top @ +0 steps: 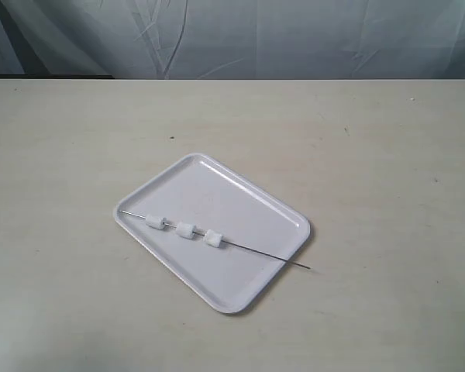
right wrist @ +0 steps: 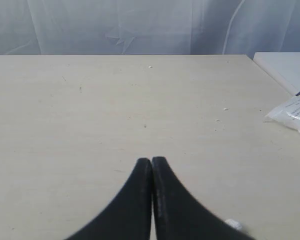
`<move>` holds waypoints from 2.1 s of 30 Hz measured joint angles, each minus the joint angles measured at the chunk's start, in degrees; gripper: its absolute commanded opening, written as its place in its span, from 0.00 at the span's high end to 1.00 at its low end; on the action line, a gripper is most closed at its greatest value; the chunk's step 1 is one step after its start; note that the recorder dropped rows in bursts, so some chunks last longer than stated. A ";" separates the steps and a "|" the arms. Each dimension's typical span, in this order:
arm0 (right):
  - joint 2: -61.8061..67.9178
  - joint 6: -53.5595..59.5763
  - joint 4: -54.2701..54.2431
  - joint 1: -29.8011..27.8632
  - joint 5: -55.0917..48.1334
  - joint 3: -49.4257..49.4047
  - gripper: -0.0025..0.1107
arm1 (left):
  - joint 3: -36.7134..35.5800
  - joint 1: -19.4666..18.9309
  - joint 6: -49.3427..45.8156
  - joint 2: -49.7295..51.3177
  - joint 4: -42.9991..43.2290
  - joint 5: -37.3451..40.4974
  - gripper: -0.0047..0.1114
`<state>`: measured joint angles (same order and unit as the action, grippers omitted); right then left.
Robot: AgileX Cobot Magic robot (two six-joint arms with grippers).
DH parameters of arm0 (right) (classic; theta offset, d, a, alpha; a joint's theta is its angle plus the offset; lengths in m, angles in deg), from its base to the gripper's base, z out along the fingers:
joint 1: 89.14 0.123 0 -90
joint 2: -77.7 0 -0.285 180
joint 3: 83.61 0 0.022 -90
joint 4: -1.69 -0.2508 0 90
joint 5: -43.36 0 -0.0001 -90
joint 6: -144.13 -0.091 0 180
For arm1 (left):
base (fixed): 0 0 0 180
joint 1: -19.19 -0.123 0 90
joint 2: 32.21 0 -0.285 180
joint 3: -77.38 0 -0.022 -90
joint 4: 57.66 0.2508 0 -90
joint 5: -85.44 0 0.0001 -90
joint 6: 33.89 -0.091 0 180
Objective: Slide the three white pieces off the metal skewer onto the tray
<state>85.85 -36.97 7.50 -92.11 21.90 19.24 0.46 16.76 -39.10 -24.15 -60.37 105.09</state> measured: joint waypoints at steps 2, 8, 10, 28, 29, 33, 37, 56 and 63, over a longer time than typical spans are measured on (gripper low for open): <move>0.00 0.00 0.00 0.00 0.00 0.00 0.98 | 0.00 0.00 0.00 0.00 0.00 0.00 0.96; 0.00 0.00 0.00 0.00 0.00 0.00 0.98 | 0.00 0.00 0.00 0.00 0.00 0.00 0.96; 0.00 0.00 0.00 0.00 0.00 0.00 0.98 | 0.00 0.00 0.00 0.00 0.00 0.00 0.96; 0.00 0.00 -0.74 0.00 1.62 0.00 0.98 | -0.10 0.00 0.00 0.00 4.08 -1.42 0.96; 0.00 0.00 -1.58 0.00 3.34 0.00 0.98 | -0.21 0.00 0.00 0.00 3.69 -3.53 0.96; 0.00 0.00 -5.81 0.00 14.55 0.00 0.98 | -0.21 0.00 0.00 0.00 -4.92 -15.77 0.96; 0.00 0.00 -9.72 0.00 23.92 0.00 0.98 | -0.21 0.00 -1.67 0.00 -8.50 -23.31 0.96; -0.09 -9.96 -16.30 0.00 39.91 0.00 0.98 | -0.21 0.00 16.83 -0.09 -7.71 -41.24 0.96; 16.72 -12.51 -3.82 6.62 25.17 35.64 0.98 | 22.49 0.12 44.92 15.69 43.26 -47.11 0.96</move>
<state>102.57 -49.48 3.68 -85.49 47.07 54.88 22.95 16.89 5.82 -8.46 -17.11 57.98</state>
